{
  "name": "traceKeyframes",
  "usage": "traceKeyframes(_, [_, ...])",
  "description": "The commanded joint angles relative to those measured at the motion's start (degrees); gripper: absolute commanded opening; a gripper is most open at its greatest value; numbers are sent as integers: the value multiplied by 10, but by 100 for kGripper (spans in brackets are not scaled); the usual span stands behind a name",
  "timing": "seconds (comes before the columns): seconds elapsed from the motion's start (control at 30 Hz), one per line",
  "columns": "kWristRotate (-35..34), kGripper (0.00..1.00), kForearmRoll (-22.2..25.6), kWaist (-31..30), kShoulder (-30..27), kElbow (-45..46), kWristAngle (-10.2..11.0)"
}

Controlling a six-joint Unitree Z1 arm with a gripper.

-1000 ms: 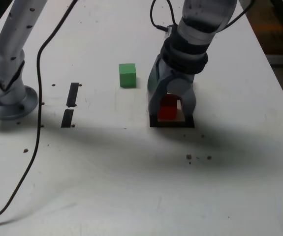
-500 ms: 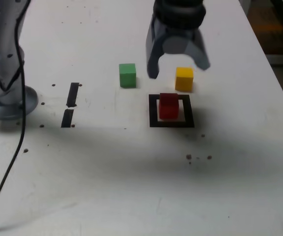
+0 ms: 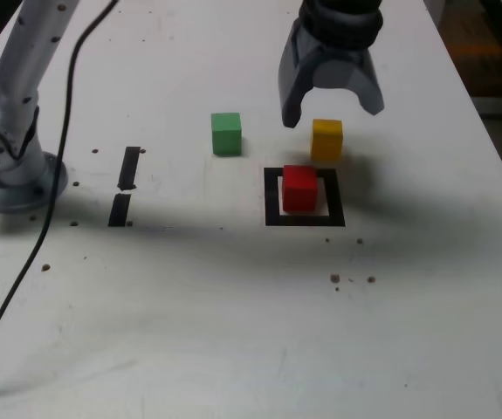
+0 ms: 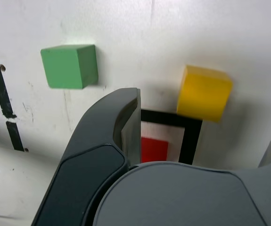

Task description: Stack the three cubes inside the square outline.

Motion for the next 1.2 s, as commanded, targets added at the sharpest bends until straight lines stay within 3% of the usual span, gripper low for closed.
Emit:
traceKeyframes(0.0, [2, 96, 1, 5, 13, -3, -1])
traceKeyframes(0.4, [4, 89, -14, 17, 65, -17, -3])
traceKeyframes(0.63, [4, 69, -28, 19, 71, -14, -3])
traceKeyframes(0.87, [17, 35, -61, 23, 76, -12, -10])
traceKeyframes(1.17, [32, 18, -71, 26, 70, -9, -25])
